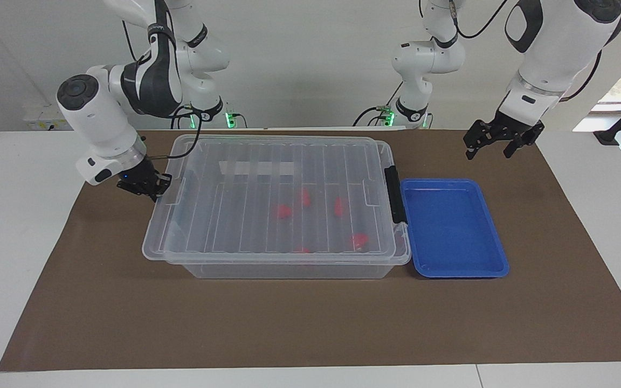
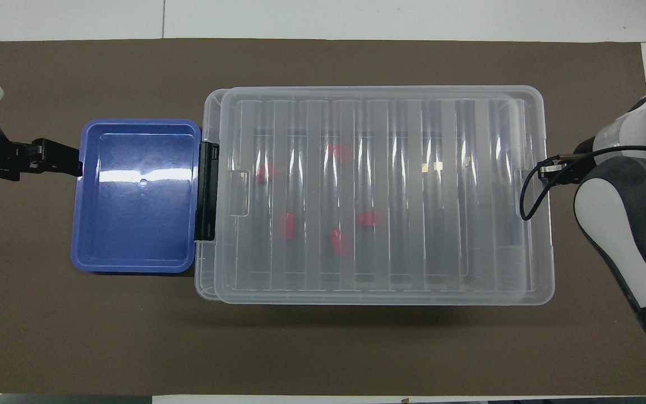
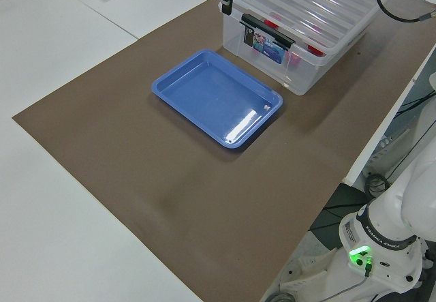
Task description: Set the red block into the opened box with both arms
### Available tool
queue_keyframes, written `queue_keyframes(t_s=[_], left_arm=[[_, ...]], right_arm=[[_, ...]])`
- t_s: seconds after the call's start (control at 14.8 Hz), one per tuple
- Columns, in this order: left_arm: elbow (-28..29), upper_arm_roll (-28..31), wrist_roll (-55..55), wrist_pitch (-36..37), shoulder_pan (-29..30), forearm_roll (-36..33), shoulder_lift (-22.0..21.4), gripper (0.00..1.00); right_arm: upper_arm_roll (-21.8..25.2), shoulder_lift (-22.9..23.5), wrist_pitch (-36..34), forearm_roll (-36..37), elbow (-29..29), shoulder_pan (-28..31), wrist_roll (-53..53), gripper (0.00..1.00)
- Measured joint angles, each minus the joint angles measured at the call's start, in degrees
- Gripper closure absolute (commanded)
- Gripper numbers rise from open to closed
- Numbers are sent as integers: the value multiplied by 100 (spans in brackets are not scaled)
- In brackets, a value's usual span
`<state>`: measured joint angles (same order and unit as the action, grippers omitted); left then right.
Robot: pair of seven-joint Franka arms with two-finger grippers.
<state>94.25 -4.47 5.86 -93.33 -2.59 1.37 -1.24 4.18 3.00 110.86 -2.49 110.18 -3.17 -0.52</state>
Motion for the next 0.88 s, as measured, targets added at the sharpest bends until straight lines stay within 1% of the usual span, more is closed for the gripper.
queue_keyframes(t_s=[0.27,0.67,0.74,0.81,0.88], left_arm=[[0,0,0,1,0,0,0,0],[0,0,0,1,0,0,0,0],[0,0,0,1,0,0,0,0],[0,0,0,1,0,0,0,0],[0,0,0,1,0,0,0,0]], right_arm=[[-1,-12,2,-39,18,-99,17,100],[16,-15,-85,-38,-48,-13,-167,100],[21,-17,-223,-36,-145,48,-216,87],[31,-20,-407,-35,-283,102,-240,54],[39,-25,-582,-35,-430,140,-250,1]])
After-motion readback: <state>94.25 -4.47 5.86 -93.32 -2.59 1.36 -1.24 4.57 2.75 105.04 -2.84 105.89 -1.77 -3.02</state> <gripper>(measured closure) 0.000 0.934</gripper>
